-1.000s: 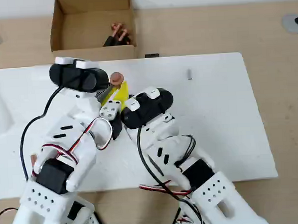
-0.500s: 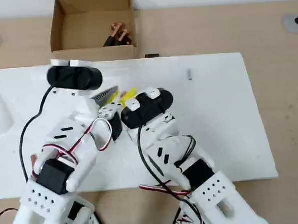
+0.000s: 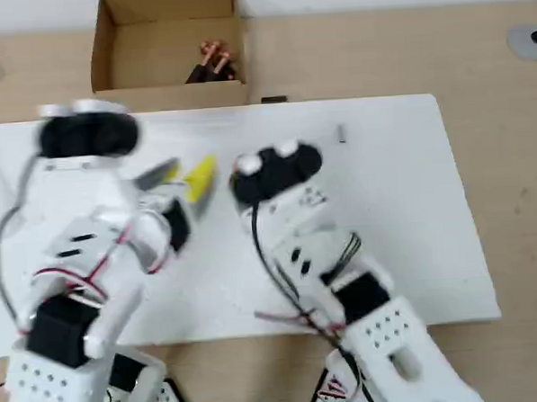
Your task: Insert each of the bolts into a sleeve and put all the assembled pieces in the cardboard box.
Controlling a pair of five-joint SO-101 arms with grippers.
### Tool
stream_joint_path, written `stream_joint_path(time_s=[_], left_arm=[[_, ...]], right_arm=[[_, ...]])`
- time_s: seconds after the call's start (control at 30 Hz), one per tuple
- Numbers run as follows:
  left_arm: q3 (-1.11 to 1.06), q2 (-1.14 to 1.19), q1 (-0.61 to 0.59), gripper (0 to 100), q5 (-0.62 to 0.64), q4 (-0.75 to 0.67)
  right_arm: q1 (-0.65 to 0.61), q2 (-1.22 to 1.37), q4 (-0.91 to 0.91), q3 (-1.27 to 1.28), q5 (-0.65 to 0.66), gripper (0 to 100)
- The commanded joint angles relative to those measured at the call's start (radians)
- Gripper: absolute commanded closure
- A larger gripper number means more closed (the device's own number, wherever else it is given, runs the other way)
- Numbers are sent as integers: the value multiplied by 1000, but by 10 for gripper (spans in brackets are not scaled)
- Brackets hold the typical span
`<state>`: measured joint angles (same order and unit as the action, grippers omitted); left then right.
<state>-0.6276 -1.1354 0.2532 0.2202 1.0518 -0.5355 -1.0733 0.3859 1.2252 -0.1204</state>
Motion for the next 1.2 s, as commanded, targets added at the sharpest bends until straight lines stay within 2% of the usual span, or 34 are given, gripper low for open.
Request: stream_joint_path(time_s=[0.0,0.13,0.33,0.83,1.0,1.17], left_arm=[[74,4,-164,933,-20,49],[35,-4,-276,999,-169,74],[-17,-4,-394,996,-175,68],[-163,-5,-394,994,-180,66],[-184,-5,-394,994,-180,66],[-193,-5,-394,994,-180,66]], right_arm=[[79,236,35,-254,-11,989],[96,582,41,-544,-6,989],[96,1041,141,-1069,-5,989],[119,2029,321,-2440,135,989],[114,2265,316,-2709,138,988],[105,2397,316,-2819,213,985]])
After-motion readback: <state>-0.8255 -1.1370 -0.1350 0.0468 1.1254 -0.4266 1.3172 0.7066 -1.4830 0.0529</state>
